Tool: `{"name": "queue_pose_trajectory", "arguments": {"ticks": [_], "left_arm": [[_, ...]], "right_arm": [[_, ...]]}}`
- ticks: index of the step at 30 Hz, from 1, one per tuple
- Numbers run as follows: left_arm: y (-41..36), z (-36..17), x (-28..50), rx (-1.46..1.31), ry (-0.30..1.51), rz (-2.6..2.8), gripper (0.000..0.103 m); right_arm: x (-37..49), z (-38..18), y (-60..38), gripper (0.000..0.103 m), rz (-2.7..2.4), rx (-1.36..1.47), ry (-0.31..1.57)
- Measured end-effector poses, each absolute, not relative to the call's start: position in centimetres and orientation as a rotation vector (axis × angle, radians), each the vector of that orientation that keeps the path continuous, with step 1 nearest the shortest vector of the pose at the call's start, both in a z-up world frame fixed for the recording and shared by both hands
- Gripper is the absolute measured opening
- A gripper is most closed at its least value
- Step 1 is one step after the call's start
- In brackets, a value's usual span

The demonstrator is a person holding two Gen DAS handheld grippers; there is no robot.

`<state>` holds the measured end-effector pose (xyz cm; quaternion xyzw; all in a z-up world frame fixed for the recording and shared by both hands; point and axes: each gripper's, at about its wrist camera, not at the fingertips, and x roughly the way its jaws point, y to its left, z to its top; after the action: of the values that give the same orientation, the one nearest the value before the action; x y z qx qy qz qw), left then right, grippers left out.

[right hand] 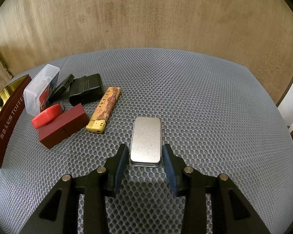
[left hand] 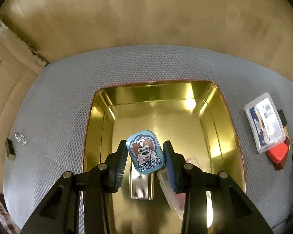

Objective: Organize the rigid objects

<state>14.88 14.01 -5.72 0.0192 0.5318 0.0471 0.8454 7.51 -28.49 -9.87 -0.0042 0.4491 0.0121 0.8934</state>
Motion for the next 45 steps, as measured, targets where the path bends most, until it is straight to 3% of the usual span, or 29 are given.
{"name": "queue_pose_trajectory", "arguments": {"ticks": [23, 45], "left_arm": [[15.1, -7.5, 17.4, 0.041, 1.152, 0.114, 0.036], [16.2, -6.5, 14.7, 0.065, 1.103, 0.054, 0.058]], "right_arm": [[7.5, -9.8, -28.4, 0.038, 0.024, -0.01, 0.931], [7.6, -9.8, -28.4, 0.038, 0.023, -0.013, 0.931]]}}
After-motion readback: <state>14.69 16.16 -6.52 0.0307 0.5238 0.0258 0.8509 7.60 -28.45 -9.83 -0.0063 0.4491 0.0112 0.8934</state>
